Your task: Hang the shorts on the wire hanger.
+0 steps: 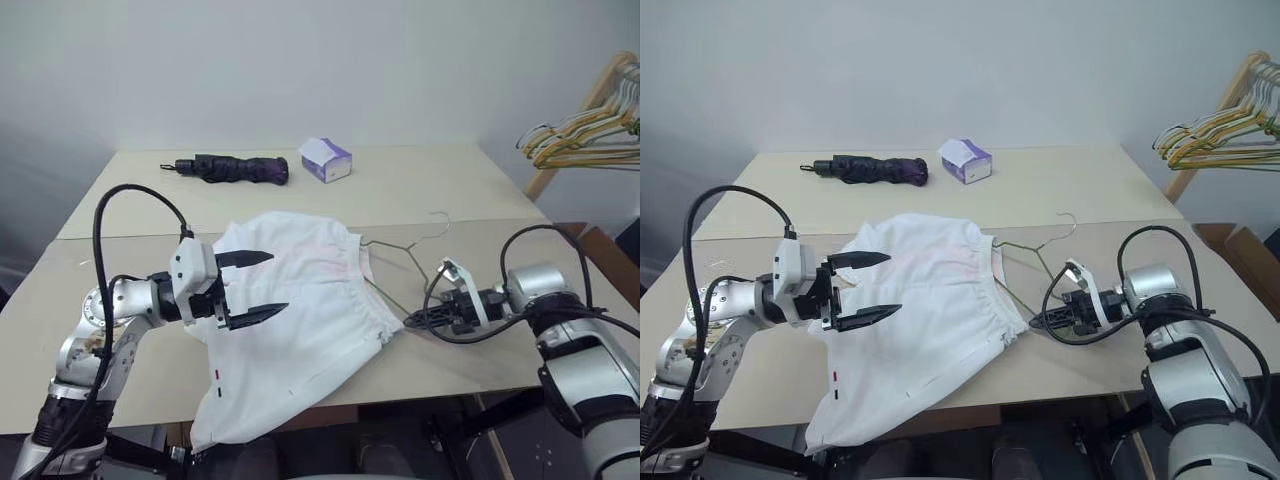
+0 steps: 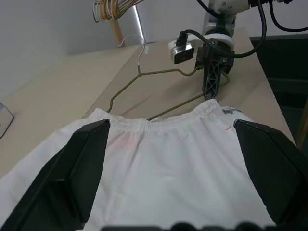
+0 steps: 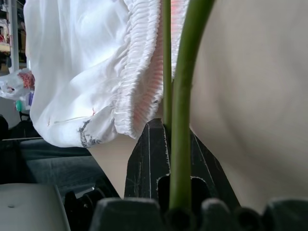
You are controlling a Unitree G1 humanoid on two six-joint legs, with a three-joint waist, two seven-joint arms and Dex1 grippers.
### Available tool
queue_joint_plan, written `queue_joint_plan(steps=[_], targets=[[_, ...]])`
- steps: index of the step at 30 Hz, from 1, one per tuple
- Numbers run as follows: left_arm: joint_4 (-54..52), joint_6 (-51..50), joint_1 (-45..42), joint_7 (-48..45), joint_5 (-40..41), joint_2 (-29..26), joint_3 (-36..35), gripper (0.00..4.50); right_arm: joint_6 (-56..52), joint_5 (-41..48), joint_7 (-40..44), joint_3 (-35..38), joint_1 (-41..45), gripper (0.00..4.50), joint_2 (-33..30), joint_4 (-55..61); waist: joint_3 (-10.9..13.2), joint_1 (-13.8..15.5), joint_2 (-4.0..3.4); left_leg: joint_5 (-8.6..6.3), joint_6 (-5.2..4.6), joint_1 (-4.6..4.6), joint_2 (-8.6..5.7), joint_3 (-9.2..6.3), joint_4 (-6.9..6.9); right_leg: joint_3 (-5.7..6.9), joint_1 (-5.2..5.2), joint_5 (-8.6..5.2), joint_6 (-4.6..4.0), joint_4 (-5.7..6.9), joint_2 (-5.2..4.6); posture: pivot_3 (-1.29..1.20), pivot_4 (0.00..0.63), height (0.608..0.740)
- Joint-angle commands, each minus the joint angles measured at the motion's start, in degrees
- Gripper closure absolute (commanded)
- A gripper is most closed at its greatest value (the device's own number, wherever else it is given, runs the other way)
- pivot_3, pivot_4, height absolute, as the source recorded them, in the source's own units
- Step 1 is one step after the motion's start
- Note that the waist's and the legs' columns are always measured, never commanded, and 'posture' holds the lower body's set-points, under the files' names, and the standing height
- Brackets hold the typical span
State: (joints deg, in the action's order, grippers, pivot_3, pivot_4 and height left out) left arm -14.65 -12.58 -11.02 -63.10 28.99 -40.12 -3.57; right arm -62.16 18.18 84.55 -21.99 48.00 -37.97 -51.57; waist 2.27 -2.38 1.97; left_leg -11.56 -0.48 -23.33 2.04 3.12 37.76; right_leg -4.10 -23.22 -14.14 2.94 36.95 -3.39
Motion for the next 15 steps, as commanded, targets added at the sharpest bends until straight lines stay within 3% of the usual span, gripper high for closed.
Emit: queue_joint_plan(steps=[1,6,15], targets=[[-0.3,1.3,-0.9,0.4,-0.5,-0.2,-1.0,0.05,2.1,-1.9,6.1,-1.6,1.5,4.5,-1.1,-0.3,0.0,0.0,0.0,0.0,0.0,-0.02,0.0,0.0,0.0,0.0,-0.02,0.0,0.0,0.01,0.0,0.07,0.0,0.74],[-0.8,1.5,-0.3,0.4,-0.7,-0.2,-1.3,0.05,2.7,2.1,7.9,-5.3,0.2,4.5,-4.2,4.1,0.0,0.4,-0.01,0.0,0.0,-0.03,-0.01,-0.02,0.0,0.0,-0.02,0.0,-0.01,0.03,-0.01,0.08,0.0,0.74],[-0.9,2.1,0.1,1.4,-1.4,0.3,-1.1,0.05,9.0,-5.6,7.8,-2.2,8.9,4.5,2.5,-11.6,0.0,0.2,-0.05,0.0,0.0,0.02,0.0,0.0,0.0,-0.01,-0.02,0.03,-0.06,0.06,0.0,0.09,0.0,0.74]])
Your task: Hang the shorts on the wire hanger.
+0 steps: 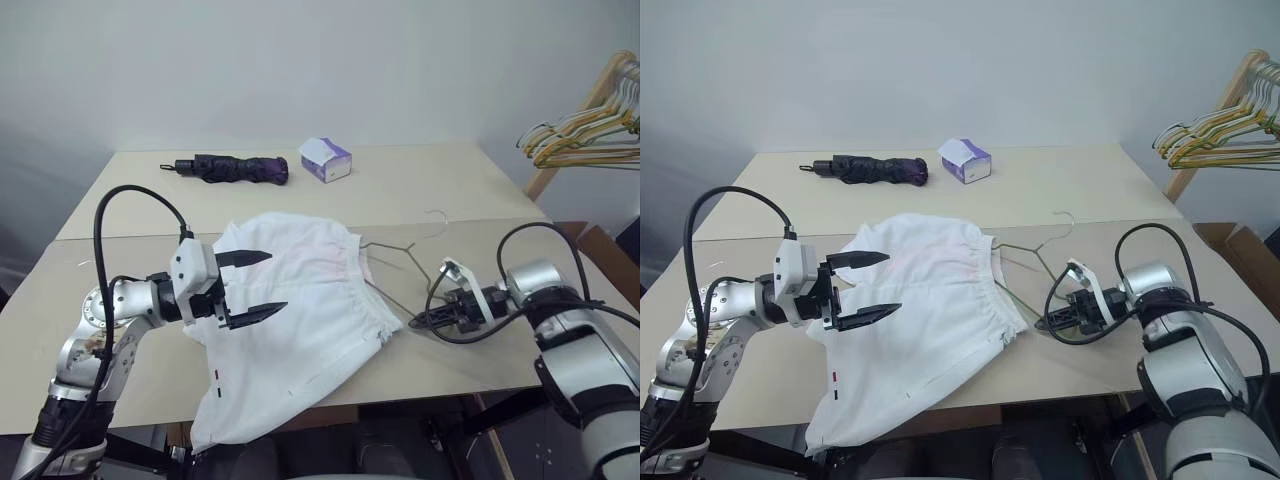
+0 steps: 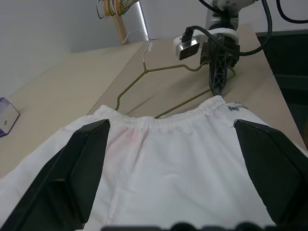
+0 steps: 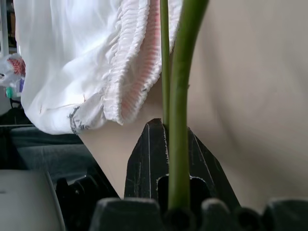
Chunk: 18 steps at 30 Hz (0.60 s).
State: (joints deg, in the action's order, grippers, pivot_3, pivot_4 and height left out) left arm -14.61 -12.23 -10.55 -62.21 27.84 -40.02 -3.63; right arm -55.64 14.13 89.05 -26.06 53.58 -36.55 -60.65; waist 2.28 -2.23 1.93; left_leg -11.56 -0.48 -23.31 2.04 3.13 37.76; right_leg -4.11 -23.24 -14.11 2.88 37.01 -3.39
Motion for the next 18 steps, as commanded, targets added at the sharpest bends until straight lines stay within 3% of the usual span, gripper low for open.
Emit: queue_joint_plan(steps=[1,9,13,18], targets=[[-1.0,1.9,-0.3,0.7,-0.4,0.4,-0.9,0.05,3.3,-2.1,3.4,2.0,4.0,4.5,1.8,-3.4,0.0,0.1,0.0,0.0,0.0,0.0,0.0,-0.01,0.0,0.01,0.0,0.06,-0.11,0.0,0.0,0.1,0.0,0.74],[-1.2,2.8,0.1,1.6,-1.1,0.8,-0.9,0.05,5.0,-3.1,3.4,4.7,6.3,4.5,3.4,-6.8,0.0,1.6,-0.02,0.0,0.0,-0.06,-0.02,-0.01,0.0,0.01,-0.03,0.16,-0.27,-0.01,-0.01,0.11,0.0,0.74],[-1.3,3.0,0.5,1.8,-1.1,0.7,-1.0,0.05,5.7,-3.3,-3.6,9.9,6.9,4.5,4.2,-9.0,0.0,1.8,-0.02,0.0,0.01,-0.06,-0.02,-0.01,0.0,0.01,-0.03,0.16,-0.27,-0.01,-0.01,0.11,0.0,0.74],[-1.4,3.1,0.3,1.9,-1.2,0.8,-0.6,0.05,6.2,-4.9,-5.4,12.6,6.2,4.5,4.4,-9.1,0.0,1.7,-0.03,0.0,0.01,-0.07,-0.02,0.0,0.0,0.01,-0.04,0.17,-0.29,-0.01,-0.01,0.1,0.0,0.74]])
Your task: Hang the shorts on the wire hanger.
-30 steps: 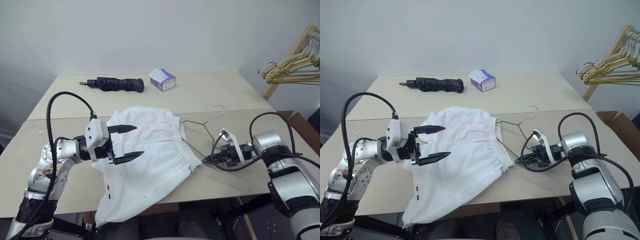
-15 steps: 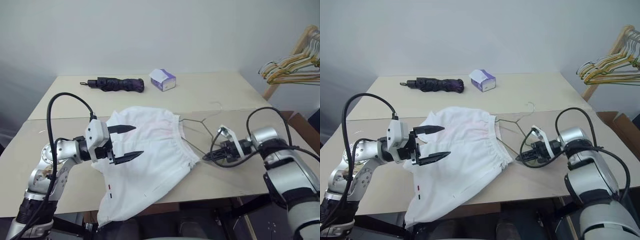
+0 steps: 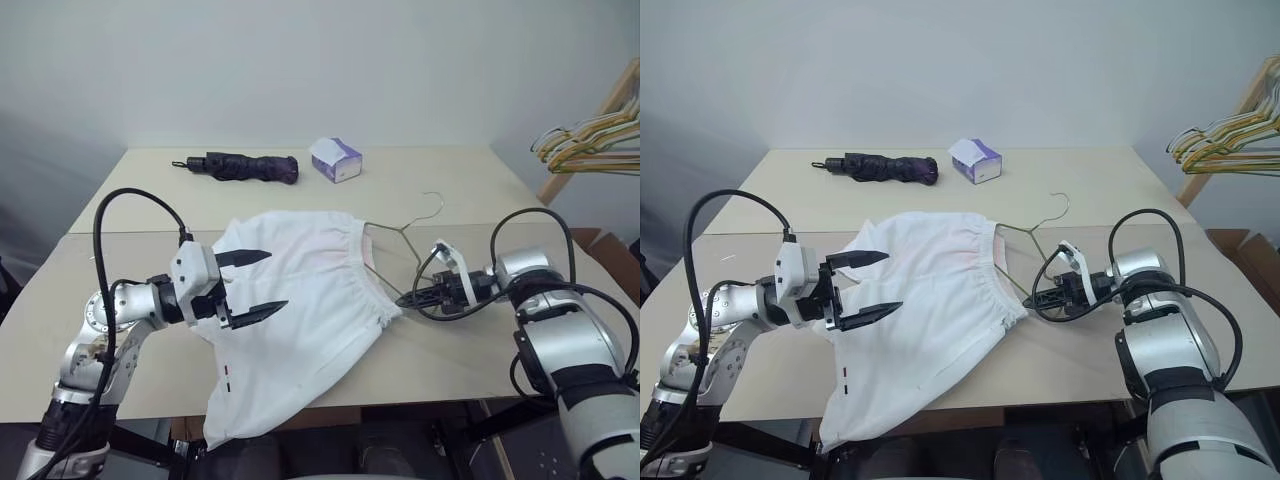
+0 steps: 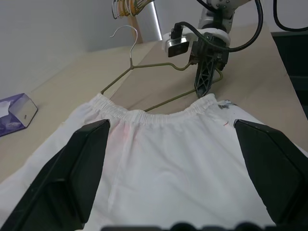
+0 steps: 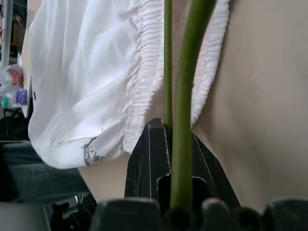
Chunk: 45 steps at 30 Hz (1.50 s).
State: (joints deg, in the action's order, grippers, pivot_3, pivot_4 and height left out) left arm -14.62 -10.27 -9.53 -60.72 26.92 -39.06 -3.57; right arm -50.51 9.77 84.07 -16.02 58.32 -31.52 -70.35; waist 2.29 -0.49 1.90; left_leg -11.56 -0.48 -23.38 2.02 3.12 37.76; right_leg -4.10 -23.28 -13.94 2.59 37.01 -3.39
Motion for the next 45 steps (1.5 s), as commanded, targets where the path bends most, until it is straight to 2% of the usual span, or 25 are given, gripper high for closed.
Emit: queue_joint_plan(steps=[1,7,10,15,20,27,33,39,45], targets=[[-1.2,1.2,-0.9,0.3,-0.3,-0.2,-0.6,0.05,1.1,-0.7,-0.6,2.9,1.3,4.5,-0.8,0.7,0.0,0.0,0.0,0.0,0.0,0.0,0.0,0.0,0.0,0.0,0.0,0.0,0.0,0.0,0.0,0.1,0.0,0.74],[0.2,1.7,-2.1,-0.5,-0.6,-0.1,-0.2,0.05,1.3,-2.5,1.1,3.2,0.0,4.5,-3.2,4.3,0.0,-0.1,-0.02,0.0,0.0,-0.02,-0.01,0.0,0.0,0.0,-0.01,0.0,0.0,-0.01,-0.01,0.06,0.0,0.74],[1.3,2.1,-3.3,-1.1,-1.0,0.2,0.4,0.05,3.0,-4.1,0.2,1.9,-0.9,4.5,-4.1,9.9,0.0,-0.3,-0.03,0.0,0.0,-0.01,-0.01,0.01,0.0,0.0,-0.01,-0.02,0.02,-0.01,-0.01,0.05,0.0,0.74],[5.6,3.9,-7.3,-2.4,-2.1,0.3,0.8,0.05,4.0,-8.2,-7.6,0.0,-5.1,4.5,-6.3,31.6,0.0,-0.7,-0.08,0.0,0.01,-0.18,0.01,0.04,0.0,-0.01,-0.25,-0.08,0.12,0.06,0.01,0.02,0.0,0.74],[15.0,8.2,-14.9,-4.0,-4.8,-1.0,-0.2,0.05,3.8,-12.2,-16.5,-0.5,-8.2,4.5,-8.8,54.0,0.0,-0.8,-0.15,0.05,0.03,-0.8,0.01,0.04,0.02,-0.02,-0.96,0.06,-0.07,0.18,0.02,0.0,0.0,0.74],[30.1,16.2,-28.5,-6.4,-8.2,-2.3,-0.7,0.05,-1.0,-13.8,-19.4,-4.6,-11.1,4.5,-11.6,77.6,0.0,-0.8,-0.14,0.04,0.03,-0.91,0.01,0.03,0.04,0.02,-0.98,0.05,-0.06,0.1,0.03,-0.03,0.0,0.74],[29.8,15.0,-34.0,-13.7,-5.1,-4.1,-0.4,0.05,-3.0,-13.6,-19.4,-8.5,-12.3,4.5,-13.6,86.6,0.0,-1.3,-0.15,0.04,0.04,-0.94,0.01,0.04,0.08,0.04,-0.98,0.05,-0.06,0.1,0.02,-0.05,0.0,0.74],[39.3,26.7,-36.0,-24.6,-13.1,-7.0,6.3,0.05,-5.3,-11.1,-17.5,-9.4,-11.4,4.5,-14.6,90.9,0.0,-2.7,-0.15,0.05,0.03,-0.85,0.02,0.05,0.09,0.05,-0.94,0.06,-0.07,0.12,0.04,-0.06,0.0,0.74],[49.0,32.9,-39.2,-23.4,-18.2,-3.9,9.0,0.05,-6.8,-8.2,-16.6,-8.8,-11.3,4.5,-16.2,93.4,0.0,-3.5,-0.14,0.05,0.03,-0.91,0.04,0.04,0.11,0.06,-0.95,0.06,-0.06,0.12,0.03,-0.08,0.0,0.74]])
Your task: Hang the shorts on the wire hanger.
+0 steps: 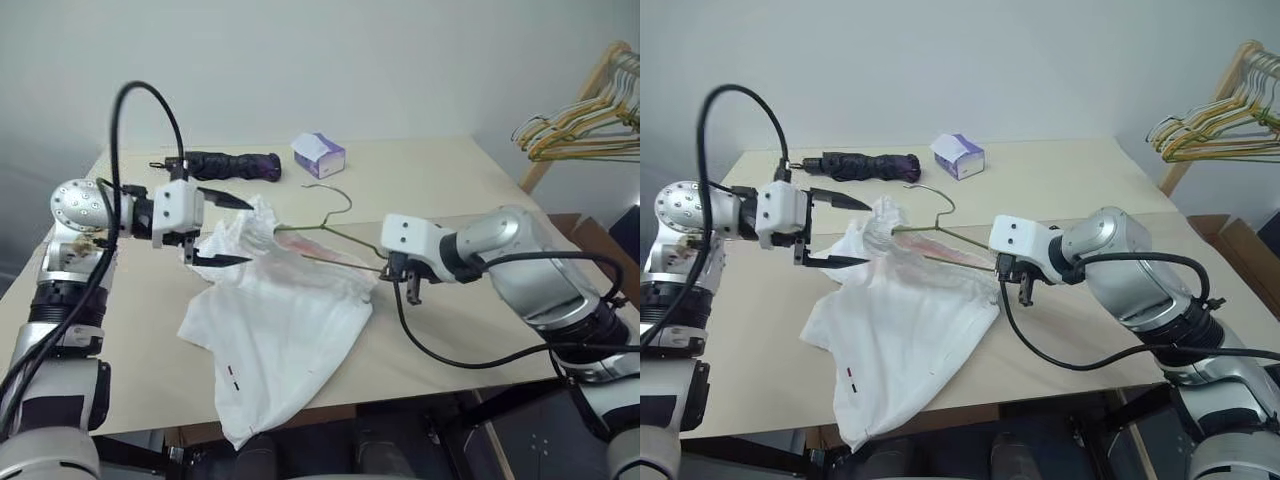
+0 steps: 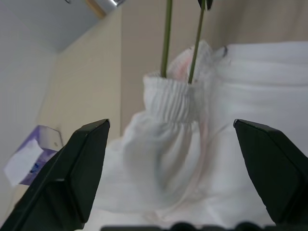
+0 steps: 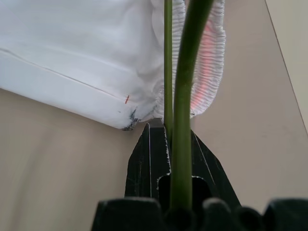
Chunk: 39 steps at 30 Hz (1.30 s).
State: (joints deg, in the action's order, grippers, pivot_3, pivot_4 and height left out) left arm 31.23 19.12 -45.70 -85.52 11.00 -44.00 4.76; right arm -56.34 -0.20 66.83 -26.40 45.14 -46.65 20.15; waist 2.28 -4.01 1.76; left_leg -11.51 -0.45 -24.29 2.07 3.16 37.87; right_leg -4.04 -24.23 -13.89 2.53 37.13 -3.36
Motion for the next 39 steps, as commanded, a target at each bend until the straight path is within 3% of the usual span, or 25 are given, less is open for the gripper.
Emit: queue_joint_plan(steps=[1,6,9,16,20,26,31,39], targets=[[4.5,4.4,-3.5,1.4,-2.9,1.7,1.1,0.05,-1.1,2.4,0.9,1.8,1.8,4.5,-1.5,3.5,0.0,0.0,0.0,0.0,0.0,0.0,0.0,-0.01,0.0,0.0,0.0,0.0,0.0,0.0,0.0,-0.08,0.0,0.74],[8.6,7.3,-4.2,-1.2,-3.3,4.1,2.2,0.05,-2.8,5.8,1.4,2.6,1.9,4.5,-2.3,5.1,0.0,-0.1,0.0,0.0,0.0,0.0,0.01,-0.01,0.01,0.0,-0.01,0.0,0.0,0.02,0.0,-0.09,0.0,0.74],[9.6,7.7,-4.2,-3.2,-2.9,4.8,2.9,0.65,-3.5,7.0,1.0,2.8,2.4,4.5,-2.7,5.1,0.0,-0.4,0.0,0.0,0.0,0.0,0.02,0.0,0.01,0.0,-0.03,0.01,-0.01,0.04,0.0,-0.09,0.0,0.74],[10.7,8.4,-4.4,-4.3,-2.4,5.6,2.3,2.99,-4.4,10.1,0.8,3.2,2.9,4.5,-3.5,5.7,0.0,-1.0,0.0,0.0,0.0,-0.01,0.02,-0.02,0.01,0.0,-0.02,0.0,0.0,0.04,0.0,-0.1,0.0,0.74],[9.6,5.4,-3.9,-4.9,-1.0,5.8,1.8,4.35,1.2,11.0,0.9,4.2,0.9,4.5,-4.7,6.2,0.0,-1.3,0.0,0.0,0.0,-0.01,0.0,-0.03,0.01,0.0,-0.01,0.01,0.0,0.04,-0.02,-0.1,0.0,0.74],[7.7,2.7,-3.0,-2.2,-0.9,6.5,1.2,4.46,6.2,10.0,-1.3,5.2,-2.5,4.5,-5.6,5.2,0.0,-1.8,0.01,0.0,-0.01,0.0,0.01,-0.04,0.01,-0.01,0.0,0.0,0.01,0.06,-0.01,-0.11,0.0,0.74],[5.3,-0.9,-1.9,-2.0,0.6,6.5,0.2,4.5,7.5,10.8,-2.3,8.4,-4.8,3.01,-7.0,4.7,0.0,-1.9,0.01,0.0,-0.01,0.0,0.02,-0.06,0.02,-0.01,0.0,0.0,0.01,0.07,0.01,-0.12,0.0,0.74],[0.7,-6.3,1.1,0.1,2.5,6.0,-1.6,4.5,5.3,13.6,-6.6,23.9,-12.1,0.12,-11.1,-0.8,0.0,-1.7,0.01,0.0,-0.01,0.02,-0.02,-0.07,0.04,-0.02,0.06,0.01,0.03,0.05,-0.03,-0.12,0.0,0.74]])
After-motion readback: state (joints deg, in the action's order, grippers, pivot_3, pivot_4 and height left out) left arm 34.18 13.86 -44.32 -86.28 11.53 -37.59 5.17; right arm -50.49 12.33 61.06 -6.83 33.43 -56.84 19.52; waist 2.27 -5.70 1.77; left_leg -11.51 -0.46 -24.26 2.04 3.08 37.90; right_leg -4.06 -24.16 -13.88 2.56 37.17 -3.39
